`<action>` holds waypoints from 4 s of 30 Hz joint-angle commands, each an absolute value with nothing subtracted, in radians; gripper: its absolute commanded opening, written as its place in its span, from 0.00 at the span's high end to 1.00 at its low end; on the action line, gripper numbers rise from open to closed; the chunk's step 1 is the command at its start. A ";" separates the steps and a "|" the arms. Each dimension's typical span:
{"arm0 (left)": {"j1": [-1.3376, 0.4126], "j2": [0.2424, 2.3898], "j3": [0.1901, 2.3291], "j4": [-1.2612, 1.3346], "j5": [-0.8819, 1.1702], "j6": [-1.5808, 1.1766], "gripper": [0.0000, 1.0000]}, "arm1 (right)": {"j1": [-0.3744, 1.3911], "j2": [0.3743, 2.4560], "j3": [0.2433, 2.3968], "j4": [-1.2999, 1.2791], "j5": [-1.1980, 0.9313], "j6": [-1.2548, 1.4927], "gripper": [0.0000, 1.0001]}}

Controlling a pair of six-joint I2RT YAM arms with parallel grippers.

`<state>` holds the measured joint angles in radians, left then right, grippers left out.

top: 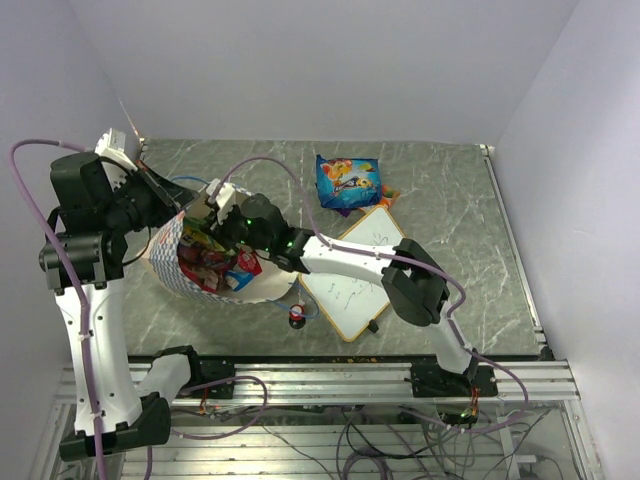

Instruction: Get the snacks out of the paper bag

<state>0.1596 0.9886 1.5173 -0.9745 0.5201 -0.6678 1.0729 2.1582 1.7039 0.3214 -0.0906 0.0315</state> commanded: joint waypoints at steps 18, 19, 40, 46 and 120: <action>0.154 0.943 1.497 -0.943 0.522 -0.663 0.93 | 1.058 1.899 1.586 0.305 -0.140 0.021 1.00; 0.153 0.942 1.496 -0.937 0.524 -0.666 0.93 | 1.058 1.889 1.583 0.303 -0.143 0.018 1.00; 0.153 0.981 1.501 -0.982 0.526 -0.662 0.93 | 1.058 1.400 1.385 0.066 -0.043 -0.063 1.00; 0.154 0.988 1.495 -0.961 0.531 -0.674 0.93 | 1.050 1.292 1.388 0.066 0.255 -0.200 1.00; 0.154 1.177 1.700 -0.954 0.422 -0.621 0.93 | 0.566 1.831 1.550 0.021 0.174 -0.128 0.29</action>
<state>0.1596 1.1706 1.6493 -1.0195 0.4538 -0.6121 0.5713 1.9209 1.5726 0.0700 0.2146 -0.2230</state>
